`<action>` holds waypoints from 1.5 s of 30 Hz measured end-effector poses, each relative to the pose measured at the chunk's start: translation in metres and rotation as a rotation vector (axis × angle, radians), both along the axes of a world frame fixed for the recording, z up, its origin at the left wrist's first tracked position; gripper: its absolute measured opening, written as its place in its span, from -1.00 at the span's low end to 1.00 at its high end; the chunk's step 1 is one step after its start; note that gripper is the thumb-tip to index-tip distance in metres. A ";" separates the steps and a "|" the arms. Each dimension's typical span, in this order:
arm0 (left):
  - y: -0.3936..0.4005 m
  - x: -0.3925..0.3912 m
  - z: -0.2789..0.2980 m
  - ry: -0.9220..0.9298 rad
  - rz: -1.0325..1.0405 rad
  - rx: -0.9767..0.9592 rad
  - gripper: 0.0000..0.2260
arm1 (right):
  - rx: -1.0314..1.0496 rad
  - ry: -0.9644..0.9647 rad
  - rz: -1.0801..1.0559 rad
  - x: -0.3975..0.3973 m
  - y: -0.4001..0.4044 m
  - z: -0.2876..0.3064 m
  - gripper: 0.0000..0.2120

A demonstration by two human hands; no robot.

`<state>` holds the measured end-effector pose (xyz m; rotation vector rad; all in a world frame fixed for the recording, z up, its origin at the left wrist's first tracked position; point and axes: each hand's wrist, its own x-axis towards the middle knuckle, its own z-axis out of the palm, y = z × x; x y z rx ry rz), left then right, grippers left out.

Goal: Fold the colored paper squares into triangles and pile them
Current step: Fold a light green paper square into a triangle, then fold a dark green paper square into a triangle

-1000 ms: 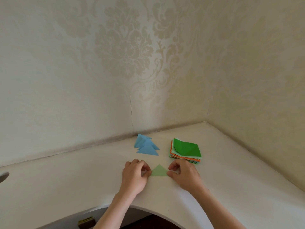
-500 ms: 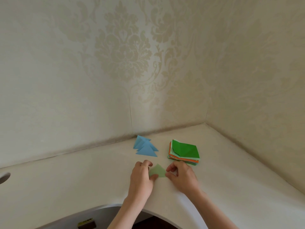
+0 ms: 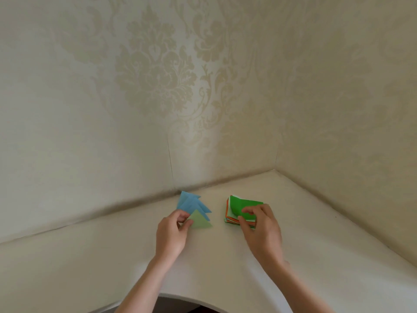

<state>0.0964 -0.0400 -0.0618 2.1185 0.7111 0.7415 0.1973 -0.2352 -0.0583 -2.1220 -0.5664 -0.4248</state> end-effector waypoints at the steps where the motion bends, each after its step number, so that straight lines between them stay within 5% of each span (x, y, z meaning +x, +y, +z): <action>1: 0.004 0.004 0.001 0.005 0.002 0.004 -0.88 | -0.049 0.017 -0.006 0.003 0.000 0.002 -0.80; 7: 0.021 0.026 -0.003 0.072 -0.008 0.024 -0.91 | -0.288 0.104 -0.026 0.010 0.007 0.000 -0.62; 18: 0.033 0.032 -0.015 0.004 0.042 0.051 -0.85 | -0.238 0.028 -0.133 0.013 0.015 -0.006 -0.82; 23: 0.025 0.018 -0.016 -0.105 0.066 0.071 -0.78 | -0.064 -0.137 -0.151 0.008 0.003 0.000 -0.95; 29: -0.014 -0.017 -0.015 -0.187 -0.016 0.075 -0.66 | -0.005 -0.460 0.108 -0.032 0.002 0.002 -0.94; 34: -0.035 -0.039 -0.008 -0.180 -0.279 0.217 -0.69 | -0.152 -0.429 0.247 -0.048 0.001 -0.015 -0.89; 38: -0.034 -0.048 -0.015 -0.005 -0.454 0.276 -0.76 | -0.247 -0.403 0.295 -0.051 0.000 -0.027 -0.92; 45: -0.033 -0.047 -0.024 -0.006 -0.424 0.322 -0.96 | -0.236 -0.152 0.323 -0.052 0.000 -0.034 -0.83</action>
